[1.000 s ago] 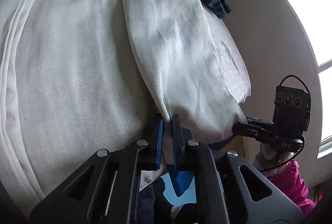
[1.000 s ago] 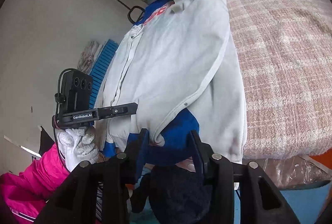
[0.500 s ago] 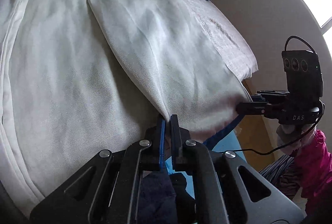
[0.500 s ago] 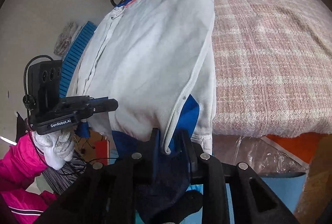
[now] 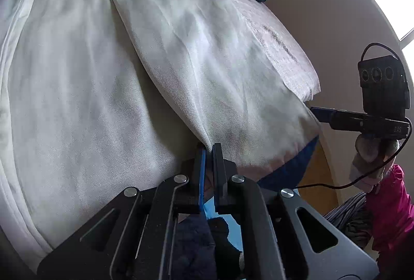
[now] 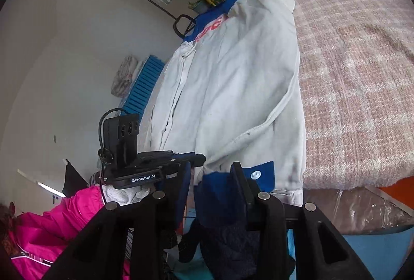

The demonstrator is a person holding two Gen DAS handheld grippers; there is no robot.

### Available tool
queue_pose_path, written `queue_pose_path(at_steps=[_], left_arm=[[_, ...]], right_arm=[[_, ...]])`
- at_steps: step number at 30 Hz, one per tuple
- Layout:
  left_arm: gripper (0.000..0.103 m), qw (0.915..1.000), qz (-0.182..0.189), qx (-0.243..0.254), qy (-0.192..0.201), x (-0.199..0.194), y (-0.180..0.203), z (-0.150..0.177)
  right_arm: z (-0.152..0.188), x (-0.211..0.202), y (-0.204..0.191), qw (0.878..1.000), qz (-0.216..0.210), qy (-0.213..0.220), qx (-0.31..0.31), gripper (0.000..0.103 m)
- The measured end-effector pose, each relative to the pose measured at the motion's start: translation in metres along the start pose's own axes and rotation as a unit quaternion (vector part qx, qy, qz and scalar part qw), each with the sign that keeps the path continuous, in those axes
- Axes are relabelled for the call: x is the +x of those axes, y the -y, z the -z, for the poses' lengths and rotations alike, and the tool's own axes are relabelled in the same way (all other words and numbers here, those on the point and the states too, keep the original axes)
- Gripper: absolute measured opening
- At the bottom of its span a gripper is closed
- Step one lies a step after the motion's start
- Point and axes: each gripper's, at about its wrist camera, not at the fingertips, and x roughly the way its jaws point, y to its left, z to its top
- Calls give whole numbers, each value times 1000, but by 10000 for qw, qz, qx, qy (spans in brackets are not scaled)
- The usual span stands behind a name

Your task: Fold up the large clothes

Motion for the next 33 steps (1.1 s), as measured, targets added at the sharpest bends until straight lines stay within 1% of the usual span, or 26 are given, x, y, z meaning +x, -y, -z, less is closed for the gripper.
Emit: queue_pose_path(at_steps=[2, 3, 4, 5, 6, 8, 9, 10, 11, 12, 15, 16, 17, 18, 19, 23, 25, 30, 33], left_arm=[[3, 10000, -47, 37, 8, 1, 2, 0], [3, 10000, -58, 66, 10, 0, 3, 0], [3, 9999, -87, 89, 9, 0, 8, 0], [3, 9999, -123, 110, -12, -1, 10, 0], [4, 9998, -145, 96, -33, -3, 11, 0], [22, 10000, -35, -7, -92, -11, 11, -1], [25, 10000, 67, -49, -13, -18, 11, -1], [28, 9999, 108, -34, 98, -26, 12, -1], [28, 9997, 115, 35, 199, -33, 14, -2], [28, 9995, 93, 118, 294, -40, 16, -3], [28, 9982, -91, 286, 528, -48, 21, -8], [28, 9979, -125, 314, 552, -46, 21, -10], [28, 9979, -158, 338, 538, -44, 19, -10], [28, 9980, -212, 344, 492, -40, 18, -11], [28, 9982, -265, 332, 433, -35, 16, -12], [28, 9982, -425, 304, 278, -17, 7, -13], [28, 9979, -501, 312, 255, -11, 4, -15], [28, 9974, -548, 436, 194, 0, -1, -20], [28, 9971, -530, 501, 196, 2, -1, -22]], right_arm=[[5, 12, 13, 9988, 374, -265, 141, 48], [8, 18, 18, 9960, 782, -408, 142, 36], [10, 26, 20, 9920, 1127, -555, 108, 28], [12, 29, 21, 9903, 1247, -616, 57, 25], [12, 30, 19, 9897, 1279, -646, 21, 20], [8, 23, 14, 9909, 1239, -529, -37, 18], [2, 18, 10, 9920, 1191, -420, -69, 18], [-4, 10, 7, 9929, 1150, -269, -109, 21], [-10, 2, 3, 9939, 1086, -118, -163, 25], [-18, -6, -1, 9950, 973, 23, -234, 36], [-46, -23, -8, 9948, 818, 379, -474, 40], [-58, -23, -10, 9940, 835, 484, -508, 46], [-70, -25, -8, 9933, 843, 607, -503, 50], [-82, -26, -4, 9929, 824, 716, -469, 57], [-97, -25, 0, 9928, 783, 811, -403, 58], [-150, -19, 29, 9913, 569, 1185, 44, 59], [-178, -8, 47, 9892, 592, 1321, 226, 59], [-235, 29, 98, 9844, 827, 1449, 568, 57], [-263, 54, 123, 9840, 812, 1436, 676, 57]])
